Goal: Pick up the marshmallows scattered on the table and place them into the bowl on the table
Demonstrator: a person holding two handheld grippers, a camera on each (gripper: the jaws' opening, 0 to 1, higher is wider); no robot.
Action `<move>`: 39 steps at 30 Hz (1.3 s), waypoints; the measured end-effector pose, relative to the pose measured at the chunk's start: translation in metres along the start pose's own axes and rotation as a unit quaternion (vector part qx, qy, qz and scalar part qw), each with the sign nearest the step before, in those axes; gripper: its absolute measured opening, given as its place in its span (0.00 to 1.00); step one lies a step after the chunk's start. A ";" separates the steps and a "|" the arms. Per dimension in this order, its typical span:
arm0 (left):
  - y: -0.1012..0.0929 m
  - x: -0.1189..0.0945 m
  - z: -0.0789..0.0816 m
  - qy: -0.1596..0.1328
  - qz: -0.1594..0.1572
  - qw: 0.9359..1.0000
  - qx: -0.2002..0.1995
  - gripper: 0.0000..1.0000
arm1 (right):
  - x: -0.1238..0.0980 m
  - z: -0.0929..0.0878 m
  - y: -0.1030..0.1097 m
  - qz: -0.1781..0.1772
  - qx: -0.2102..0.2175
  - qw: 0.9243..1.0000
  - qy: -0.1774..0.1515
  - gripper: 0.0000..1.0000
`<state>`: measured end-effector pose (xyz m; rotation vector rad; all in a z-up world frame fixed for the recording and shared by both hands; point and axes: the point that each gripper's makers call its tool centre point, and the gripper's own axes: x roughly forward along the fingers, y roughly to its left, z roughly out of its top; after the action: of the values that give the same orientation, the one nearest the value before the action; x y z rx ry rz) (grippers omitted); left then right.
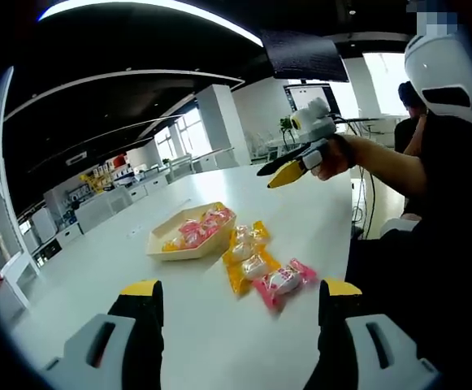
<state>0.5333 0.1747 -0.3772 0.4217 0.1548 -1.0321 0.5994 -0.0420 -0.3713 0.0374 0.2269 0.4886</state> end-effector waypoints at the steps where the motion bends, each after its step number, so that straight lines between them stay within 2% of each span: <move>1: -0.001 0.001 0.000 -0.001 -0.001 1.000 0.000 0.77 | -0.005 -0.002 -0.002 -0.004 -0.002 1.000 0.003 0.97; 5: -0.003 0.003 0.000 0.001 -0.003 1.000 0.006 0.77 | -0.021 -0.002 -0.002 -0.007 -0.005 1.000 0.005 0.97; 9: -0.003 0.004 -0.001 0.002 -0.006 1.000 0.007 0.77 | -0.036 0.000 0.004 0.007 0.013 1.000 -0.003 0.97; 11: -0.003 0.005 0.001 0.000 -0.007 1.000 0.009 0.77 | -0.047 0.004 0.004 0.005 0.015 1.000 -0.008 0.97; 18: -0.003 0.008 0.001 0.005 -0.008 1.000 0.010 0.77 | -0.065 0.012 -0.002 -0.009 0.006 1.000 -0.016 0.96; 28: -0.007 0.008 0.007 -0.005 -0.013 1.000 0.014 0.77 | -0.079 0.022 0.006 -0.007 -0.011 1.000 -0.024 0.97; 32: -0.004 0.008 0.005 0.001 -0.008 1.000 0.009 0.78 | -0.081 0.024 0.009 -0.006 -0.023 0.999 -0.021 0.97; 39: -0.002 0.006 0.009 -0.006 -0.006 1.000 0.011 0.78 | -0.084 0.029 0.014 -0.004 -0.032 0.999 -0.022 0.97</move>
<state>0.5341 0.1657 -0.3711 0.4354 0.1358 -1.0481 0.5274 -0.0681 -0.3240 -0.0150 0.1685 0.4867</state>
